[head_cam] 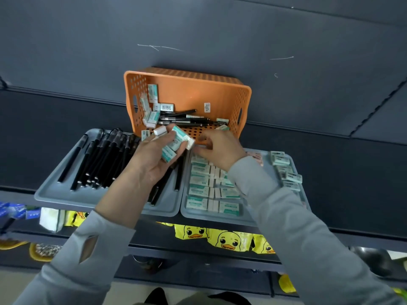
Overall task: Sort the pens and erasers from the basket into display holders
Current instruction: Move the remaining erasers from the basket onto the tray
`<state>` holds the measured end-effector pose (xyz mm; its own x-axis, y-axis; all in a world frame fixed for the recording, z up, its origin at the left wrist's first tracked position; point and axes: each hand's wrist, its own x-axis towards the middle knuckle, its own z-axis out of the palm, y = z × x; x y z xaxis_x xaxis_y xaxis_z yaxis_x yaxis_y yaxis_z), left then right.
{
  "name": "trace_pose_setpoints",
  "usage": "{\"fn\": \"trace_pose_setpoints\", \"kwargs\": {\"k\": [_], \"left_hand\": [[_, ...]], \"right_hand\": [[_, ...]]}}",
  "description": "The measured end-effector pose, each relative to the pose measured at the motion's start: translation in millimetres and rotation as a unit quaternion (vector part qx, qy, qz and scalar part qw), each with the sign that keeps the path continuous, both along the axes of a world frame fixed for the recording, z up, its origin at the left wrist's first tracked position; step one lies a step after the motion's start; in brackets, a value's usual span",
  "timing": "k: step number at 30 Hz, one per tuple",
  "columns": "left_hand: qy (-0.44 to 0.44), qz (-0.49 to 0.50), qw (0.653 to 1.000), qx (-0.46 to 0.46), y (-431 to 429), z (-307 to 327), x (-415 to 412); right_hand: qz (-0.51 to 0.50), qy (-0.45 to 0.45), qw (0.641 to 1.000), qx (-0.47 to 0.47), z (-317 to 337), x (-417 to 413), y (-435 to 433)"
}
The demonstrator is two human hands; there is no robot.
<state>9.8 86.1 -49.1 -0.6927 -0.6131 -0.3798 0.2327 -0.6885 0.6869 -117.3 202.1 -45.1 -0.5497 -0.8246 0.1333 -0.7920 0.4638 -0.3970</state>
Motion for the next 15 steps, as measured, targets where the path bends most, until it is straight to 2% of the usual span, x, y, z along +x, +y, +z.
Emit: {"fn": "trace_pose_setpoints", "kwargs": {"k": [3,6,10,15], "left_hand": [[0.001,-0.002,1.0,-0.006,-2,-2,5],[-0.005,0.005,1.0,0.002,-1,-4,8],[-0.013,-0.001,1.0,0.002,5,-5,4],[-0.019,-0.011,1.0,0.001,12,0,-4]], "right_hand": [[-0.006,-0.029,0.998,0.062,-8,-3,-11],[-0.042,-0.088,0.995,0.027,-1,-16,7],[-0.109,-0.068,0.992,-0.013,10,-40,32],[-0.063,-0.043,0.996,0.034,-4,-39,30]]}}
